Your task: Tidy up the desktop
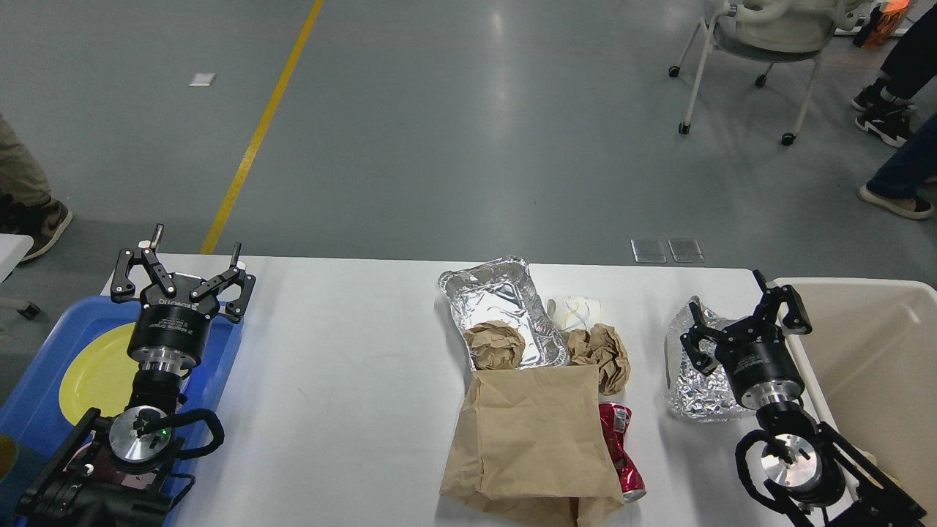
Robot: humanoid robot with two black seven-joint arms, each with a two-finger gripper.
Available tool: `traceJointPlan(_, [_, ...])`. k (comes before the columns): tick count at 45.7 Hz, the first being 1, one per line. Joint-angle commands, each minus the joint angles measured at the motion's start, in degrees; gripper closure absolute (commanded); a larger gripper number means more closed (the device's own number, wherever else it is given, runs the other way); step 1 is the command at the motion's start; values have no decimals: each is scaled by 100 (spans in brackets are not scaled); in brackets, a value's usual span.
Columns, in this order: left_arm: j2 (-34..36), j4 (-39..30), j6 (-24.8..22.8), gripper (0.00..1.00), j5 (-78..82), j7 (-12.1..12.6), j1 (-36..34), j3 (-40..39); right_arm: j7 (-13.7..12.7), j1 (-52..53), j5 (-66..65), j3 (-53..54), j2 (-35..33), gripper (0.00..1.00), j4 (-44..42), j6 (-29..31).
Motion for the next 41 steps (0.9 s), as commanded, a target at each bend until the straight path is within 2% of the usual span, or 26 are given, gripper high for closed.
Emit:
traceJointPlan(1, [-2,15,72,4,-239,7,-20,-36,0,0,-1,2,0,0,0,0])
traceJointPlan(12, [-2,6,116,4,-539,25,-134,60,0,0,-1,-7,0,0,0,0])
traceJointPlan(19, [-55,93,468,4,-548,139,-187,113,0,0,-1,2,0,0,0,0])
traceJointPlan(31, [68,234,389,4,-460,130,-222,868,0,0,-1,2,0,0,0,0])
traceJointPlan(41, [-2,314,354,4,-451,33,-196,851,0,0,-1,2,0,0,0,0])
